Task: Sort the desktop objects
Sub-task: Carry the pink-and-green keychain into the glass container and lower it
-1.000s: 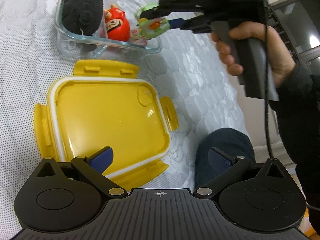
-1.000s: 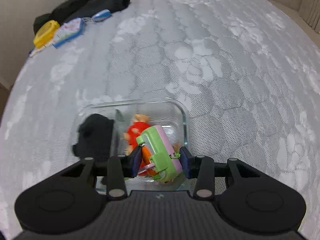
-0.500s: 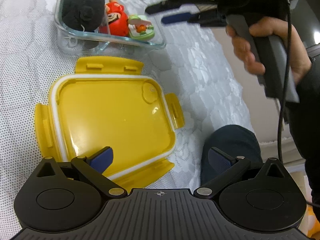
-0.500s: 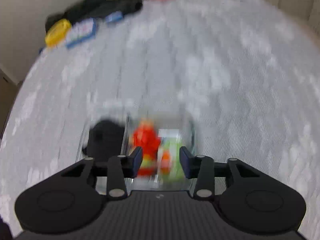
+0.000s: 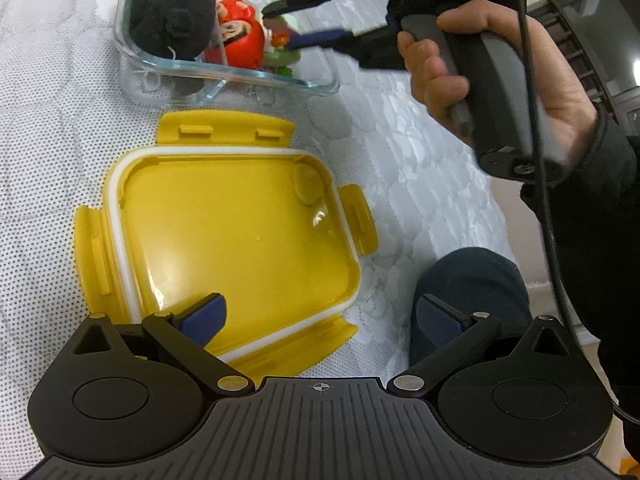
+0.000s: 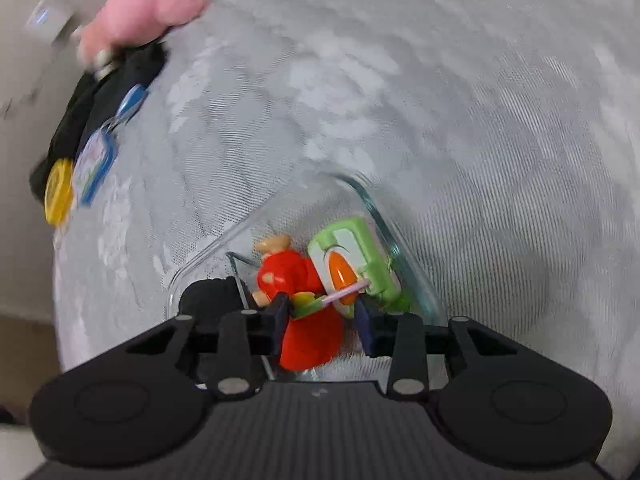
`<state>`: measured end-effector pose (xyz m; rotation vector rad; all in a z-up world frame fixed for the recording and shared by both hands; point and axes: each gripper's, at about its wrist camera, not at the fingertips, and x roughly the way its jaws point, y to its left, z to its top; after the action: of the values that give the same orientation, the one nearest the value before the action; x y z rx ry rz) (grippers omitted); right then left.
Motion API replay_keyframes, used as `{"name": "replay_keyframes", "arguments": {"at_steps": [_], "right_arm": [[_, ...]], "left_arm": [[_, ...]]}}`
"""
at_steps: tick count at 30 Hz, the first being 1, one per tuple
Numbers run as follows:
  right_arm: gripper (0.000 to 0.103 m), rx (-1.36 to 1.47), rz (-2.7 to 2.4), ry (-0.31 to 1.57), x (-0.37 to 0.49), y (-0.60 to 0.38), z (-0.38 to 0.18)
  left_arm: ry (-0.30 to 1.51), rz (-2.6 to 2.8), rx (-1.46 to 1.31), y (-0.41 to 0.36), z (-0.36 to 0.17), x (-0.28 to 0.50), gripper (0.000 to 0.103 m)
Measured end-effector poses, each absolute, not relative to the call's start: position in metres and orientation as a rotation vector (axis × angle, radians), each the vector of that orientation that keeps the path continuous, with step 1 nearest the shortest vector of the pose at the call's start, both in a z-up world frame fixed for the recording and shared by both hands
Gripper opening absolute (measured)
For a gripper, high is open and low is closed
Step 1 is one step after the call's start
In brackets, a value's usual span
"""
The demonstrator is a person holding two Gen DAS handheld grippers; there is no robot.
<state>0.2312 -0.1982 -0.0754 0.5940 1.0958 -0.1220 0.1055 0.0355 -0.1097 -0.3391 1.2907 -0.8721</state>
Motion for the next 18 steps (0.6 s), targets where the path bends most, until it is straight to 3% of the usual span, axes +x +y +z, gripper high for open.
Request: {"name": "replay_keyframes", "arguments": {"at_steps": [7,12,13,16,18], "right_arm": [[0.036,0.242,-0.070,1.113,0.232,-0.168,-0.057],[0.050,0.020,-0.025,0.970,0.221,-0.165,-0.021],[0.048,0.030,-0.019,0.964,0.223,-0.168,-0.018],[0.018,0.164,-0.028,1.058,0.236,-0.180,-0.031],[0.018,0.207,-0.047,1.092,0.240,-0.183,-0.044]], "left_arm": [[1.287,-0.868,-0.325,0.035,-0.108,0.104,0.103],[1.276,-0.878,-0.327,0.035,-0.106,0.104,0.103],[1.276,-0.879,-0.323,0.035,-0.106,0.104,0.103],[1.278,-0.875,-0.318,0.035,-0.106,0.103,0.103],[1.279,-0.869,-0.321,0.036,-0.107,0.104,0.103]]}}
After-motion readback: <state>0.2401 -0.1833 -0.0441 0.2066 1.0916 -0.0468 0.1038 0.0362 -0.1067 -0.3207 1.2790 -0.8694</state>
